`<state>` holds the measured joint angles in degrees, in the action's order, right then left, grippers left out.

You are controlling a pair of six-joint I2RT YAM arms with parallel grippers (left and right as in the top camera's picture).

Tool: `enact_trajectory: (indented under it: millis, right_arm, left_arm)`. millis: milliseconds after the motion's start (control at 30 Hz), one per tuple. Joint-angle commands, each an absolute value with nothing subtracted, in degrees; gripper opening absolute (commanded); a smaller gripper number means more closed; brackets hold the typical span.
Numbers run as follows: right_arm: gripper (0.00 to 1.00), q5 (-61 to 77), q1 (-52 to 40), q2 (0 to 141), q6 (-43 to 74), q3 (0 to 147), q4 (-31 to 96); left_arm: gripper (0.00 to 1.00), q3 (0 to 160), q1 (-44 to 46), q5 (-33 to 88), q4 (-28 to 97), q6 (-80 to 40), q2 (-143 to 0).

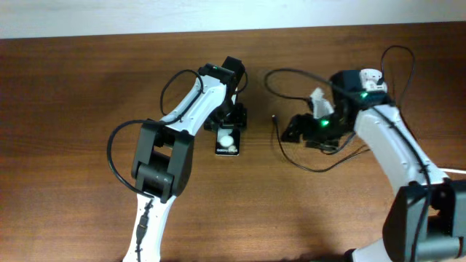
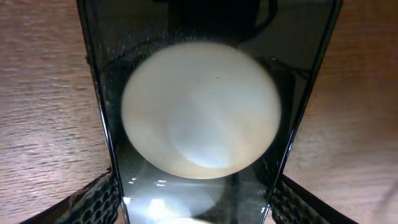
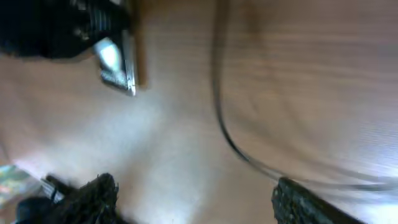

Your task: Plug charger to phone and switch on socket

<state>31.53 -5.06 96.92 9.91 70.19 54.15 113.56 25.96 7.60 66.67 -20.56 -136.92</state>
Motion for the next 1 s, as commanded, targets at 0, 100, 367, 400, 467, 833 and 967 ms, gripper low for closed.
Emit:
enact_trajectory:
  millis: [0, 100, 367, 400, 467, 833, 967]
  right_arm:
    - [0.83, 39.3, -9.3, 96.9, 9.5, 65.7, 47.8]
    - [0.83, 39.5, -15.1, 96.9, 14.6, 59.2, 33.3]
    - [0.84, 29.1, -24.8, 98.3, 30.9, 50.4, 6.0]
    - [0.84, 29.4, -24.8, 99.4, 32.8, 50.4, 4.9]
    - [0.84, 33.4, -24.8, 103.2, 35.5, 50.4, 0.0]
    - [0.5, 36.0, -24.8, 104.0, 44.0, 50.4, -7.8]
    - [0.22, 36.0, -24.7, 104.0, 44.0, 50.4, -8.7]
  left_arm:
    - [0.68, 113.3, 23.8, 11.7, 68.6, -17.5, -134.4]
    - [0.68, 113.3, 22.2, 18.8, 69.3, -14.6, -134.4]
    - [0.69, 113.3, 22.2, 23.4, 73.2, -8.8, -132.7]
    - [0.69, 113.3, 22.2, 23.4, 73.2, -8.8, -132.1]
    - [0.69, 113.3, 22.2, 26.3, 73.2, -8.0, -130.0]
    - [0.71, 113.3, 24.3, 27.8, 72.9, -6.3, -129.7]
    - [0.72, 113.3, 24.3, 27.8, 72.9, -6.3, -129.7]
